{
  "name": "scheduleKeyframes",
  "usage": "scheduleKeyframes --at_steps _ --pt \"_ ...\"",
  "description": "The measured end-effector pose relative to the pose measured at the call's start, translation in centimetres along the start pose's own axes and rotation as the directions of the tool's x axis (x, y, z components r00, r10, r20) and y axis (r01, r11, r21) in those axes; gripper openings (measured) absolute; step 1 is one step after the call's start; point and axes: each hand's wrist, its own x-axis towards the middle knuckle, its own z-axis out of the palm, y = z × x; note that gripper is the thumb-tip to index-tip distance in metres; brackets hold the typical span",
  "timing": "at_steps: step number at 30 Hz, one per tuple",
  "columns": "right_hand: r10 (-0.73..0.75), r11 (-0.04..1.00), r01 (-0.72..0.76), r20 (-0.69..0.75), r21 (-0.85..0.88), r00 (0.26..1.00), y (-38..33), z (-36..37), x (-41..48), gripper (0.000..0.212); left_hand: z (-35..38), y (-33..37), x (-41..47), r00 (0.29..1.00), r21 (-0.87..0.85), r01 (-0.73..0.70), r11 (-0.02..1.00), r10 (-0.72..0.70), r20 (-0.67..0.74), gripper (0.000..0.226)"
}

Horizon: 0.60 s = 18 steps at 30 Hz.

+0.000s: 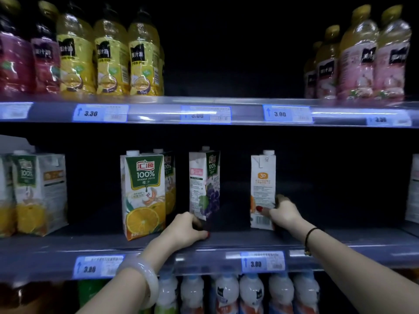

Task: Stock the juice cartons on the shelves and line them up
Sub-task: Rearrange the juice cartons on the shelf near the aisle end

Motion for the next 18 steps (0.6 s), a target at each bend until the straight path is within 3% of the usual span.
scheduleKeyframes --at_steps 7,18 --pt "-0.040 0.997 0.036 0.045 0.075 0.998 -2.1 1.7 -4.2 0.026 -1.9 -0.3 -4.0 0.998 -0.041 -0.029 0.999 0.027 -0.051 0.030" --pt "-0.140 0.988 0.121 0.220 0.098 0.965 -6.6 7.2 -7.2 0.034 -3.7 -2.3 -6.9 0.993 -0.046 0.025 0.999 -0.030 -0.114 0.030"
